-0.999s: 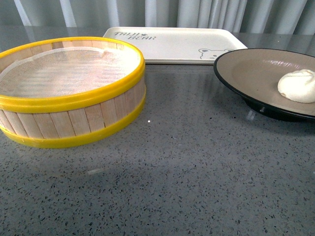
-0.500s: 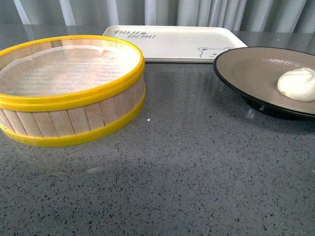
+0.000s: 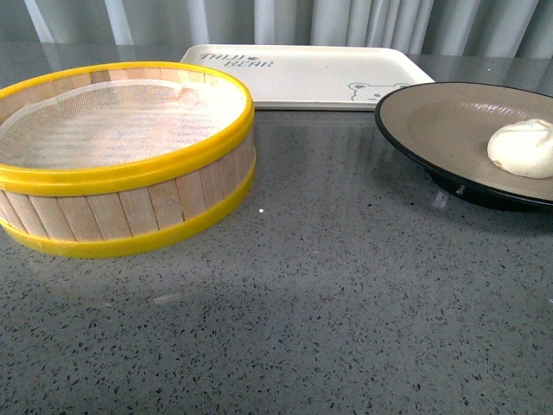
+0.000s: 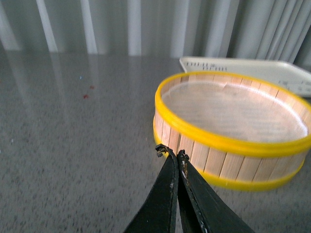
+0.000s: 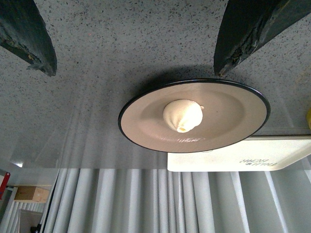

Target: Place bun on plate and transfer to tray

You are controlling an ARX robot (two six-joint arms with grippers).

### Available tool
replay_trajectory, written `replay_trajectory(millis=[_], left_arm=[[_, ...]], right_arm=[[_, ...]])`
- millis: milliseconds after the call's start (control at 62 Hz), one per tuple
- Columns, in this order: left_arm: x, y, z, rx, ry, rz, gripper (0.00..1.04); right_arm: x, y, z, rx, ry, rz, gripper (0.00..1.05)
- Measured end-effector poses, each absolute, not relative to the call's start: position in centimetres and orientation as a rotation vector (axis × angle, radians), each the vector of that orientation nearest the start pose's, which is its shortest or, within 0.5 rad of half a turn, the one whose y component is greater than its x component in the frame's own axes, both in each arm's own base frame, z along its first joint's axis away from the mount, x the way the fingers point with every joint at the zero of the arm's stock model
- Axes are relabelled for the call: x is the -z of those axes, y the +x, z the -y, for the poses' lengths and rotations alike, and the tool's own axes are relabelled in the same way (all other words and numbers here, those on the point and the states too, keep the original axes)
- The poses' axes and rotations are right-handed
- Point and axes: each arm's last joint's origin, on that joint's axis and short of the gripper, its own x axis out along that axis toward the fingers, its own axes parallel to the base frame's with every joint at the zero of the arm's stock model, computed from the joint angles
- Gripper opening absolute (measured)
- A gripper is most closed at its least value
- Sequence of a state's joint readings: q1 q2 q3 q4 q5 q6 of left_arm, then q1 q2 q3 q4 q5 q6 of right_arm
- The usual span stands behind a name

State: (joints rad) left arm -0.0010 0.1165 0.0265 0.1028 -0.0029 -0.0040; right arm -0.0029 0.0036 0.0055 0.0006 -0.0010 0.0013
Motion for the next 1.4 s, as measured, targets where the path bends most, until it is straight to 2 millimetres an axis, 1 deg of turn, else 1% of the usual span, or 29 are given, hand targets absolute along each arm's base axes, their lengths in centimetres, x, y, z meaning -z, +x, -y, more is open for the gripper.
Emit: replay_trajectory(millis=[32,113,483,532,709,1015,1064,1112,1144,1160,1241,1257,1322,1402], left_arm=[[-17.1,10.0,0.0,0.001,-0.004,-0.006,0.04],[-17.2,9.7,0.0,0.001,-0.004,0.024,0.04],[-17.2,9.6,0.0,0.001,-0.005,0.023,0.04],[-17.2,9.6,0.0,0.0,-0.005,0.023,0.11],[-17.2,9.6,0.0,0.001,-0.004,0.023,0.41],[-17.2,9.6,0.0,0.0,-0.004,0.023,0.91],[-17.2,9.6,0.0,0.0,-0.004,0.023,0.99],[-17.2,9.6,0.0,0.001,-0.004,0.023,0.99],[-17.2,9.6,0.0,0.0,-0.004,0.023,0.98],[-17.2,9.6,0.0,0.001,-0.004,0.023,0.98],[-17.2,9.6,0.0,0.001,-0.004,0.023,0.98],[-17.2,9.6,0.0,0.001,-0.004,0.023,0.98],[-17.2,9.6,0.0,0.001,-0.004,0.023,0.98],[-17.2,9.6,0.0,0.001,-0.004,0.023,0.98]], right_arm=[[-16.5,9.8,0.0,0.002,0.001,0.002,0.96],[-16.5,9.8,0.0,0.002,0.001,0.002,0.96],[-16.5,9.8,0.0,0.002,0.001,0.002,0.96],[-16.5,9.8,0.0,0.002,0.001,0.002,0.96],[-16.5,9.8,0.0,0.002,0.001,0.002,0.96],[-16.5,9.8,0.0,0.002,0.001,0.002,0.96],[-16.5,9.8,0.0,0.023,-0.039,-0.025,0.96],[-16.6,9.9,-0.1,0.058,-0.131,-0.057,0.96],[-17.1,10.3,-0.1,0.061,-0.241,-0.057,0.96],[-17.2,10.3,-0.1,0.062,-0.262,-0.053,0.96],[-19.0,11.3,0.1,0.057,-0.391,0.008,0.96],[-19.1,11.4,0.2,0.06,-0.396,0.006,0.96],[-21.0,12.5,0.8,0.098,-0.433,0.072,0.96],[-22.4,14.0,1.8,0.121,-0.412,0.091,0.96]])
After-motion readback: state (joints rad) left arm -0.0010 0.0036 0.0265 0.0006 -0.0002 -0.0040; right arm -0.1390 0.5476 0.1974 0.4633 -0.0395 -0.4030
